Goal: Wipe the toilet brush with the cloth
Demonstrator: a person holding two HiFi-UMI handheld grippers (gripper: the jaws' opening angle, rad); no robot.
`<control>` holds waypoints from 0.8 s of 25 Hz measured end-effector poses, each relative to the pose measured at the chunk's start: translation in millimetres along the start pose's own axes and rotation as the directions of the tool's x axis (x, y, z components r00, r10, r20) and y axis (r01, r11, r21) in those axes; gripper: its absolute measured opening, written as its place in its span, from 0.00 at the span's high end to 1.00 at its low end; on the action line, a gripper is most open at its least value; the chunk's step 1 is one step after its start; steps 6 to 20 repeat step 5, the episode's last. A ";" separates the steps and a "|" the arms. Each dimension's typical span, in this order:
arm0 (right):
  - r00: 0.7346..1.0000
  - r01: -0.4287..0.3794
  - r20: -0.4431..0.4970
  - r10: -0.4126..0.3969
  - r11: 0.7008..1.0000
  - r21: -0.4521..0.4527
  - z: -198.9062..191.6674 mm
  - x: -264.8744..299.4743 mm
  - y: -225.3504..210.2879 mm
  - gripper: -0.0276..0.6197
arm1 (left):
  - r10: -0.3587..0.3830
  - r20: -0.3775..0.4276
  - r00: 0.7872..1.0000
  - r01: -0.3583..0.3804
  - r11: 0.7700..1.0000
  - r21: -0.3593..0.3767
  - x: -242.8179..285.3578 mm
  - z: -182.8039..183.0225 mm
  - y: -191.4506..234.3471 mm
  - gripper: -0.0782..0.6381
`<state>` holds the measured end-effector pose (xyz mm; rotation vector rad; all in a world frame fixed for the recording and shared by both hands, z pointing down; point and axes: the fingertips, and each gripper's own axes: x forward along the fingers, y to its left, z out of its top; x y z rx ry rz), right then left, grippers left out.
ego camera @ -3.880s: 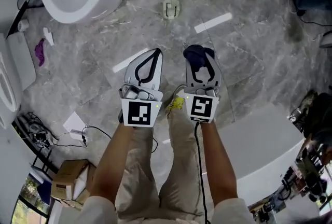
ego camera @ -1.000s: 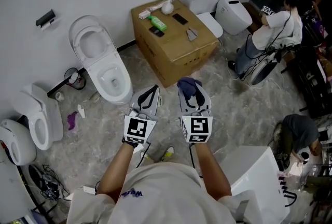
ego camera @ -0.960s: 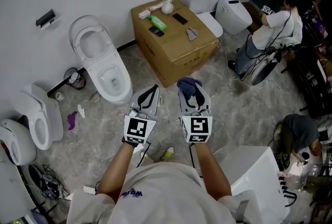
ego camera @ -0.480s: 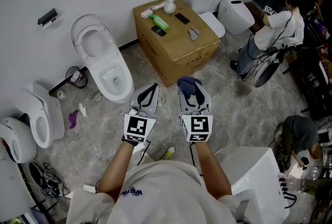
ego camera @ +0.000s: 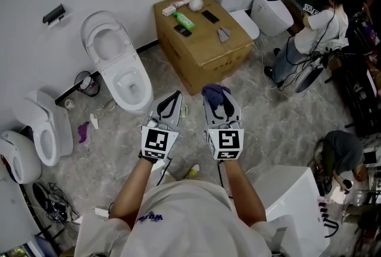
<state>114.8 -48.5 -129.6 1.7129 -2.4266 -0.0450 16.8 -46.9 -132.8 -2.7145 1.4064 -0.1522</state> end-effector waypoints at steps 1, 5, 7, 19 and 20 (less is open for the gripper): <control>1.000 0.000 -0.001 0.000 1.000 0.000 -0.2 0.3 0.4 0.68 | 0.001 -0.001 1.000 -0.001 1.000 0.000 -0.1 -0.2 0.5 0.89; 1.000 -0.004 -0.004 0.004 1.000 0.000 -1.3 0.3 0.8 0.68 | 0.003 -0.005 1.000 -0.003 1.000 0.006 0.7 -1.0 0.3 0.89; 1.000 -0.004 -0.004 0.004 1.000 0.000 -1.3 0.3 0.8 0.68 | 0.003 -0.005 1.000 -0.003 1.000 0.006 0.7 -1.0 0.3 0.89; 1.000 -0.004 -0.004 0.004 1.000 0.000 -1.3 0.3 0.8 0.68 | 0.003 -0.005 1.000 -0.003 1.000 0.006 0.7 -1.0 0.3 0.89; 1.000 -0.004 -0.004 0.004 1.000 0.000 -1.3 0.3 0.8 0.68 | 0.003 -0.005 1.000 -0.003 1.000 0.006 0.7 -1.0 0.3 0.89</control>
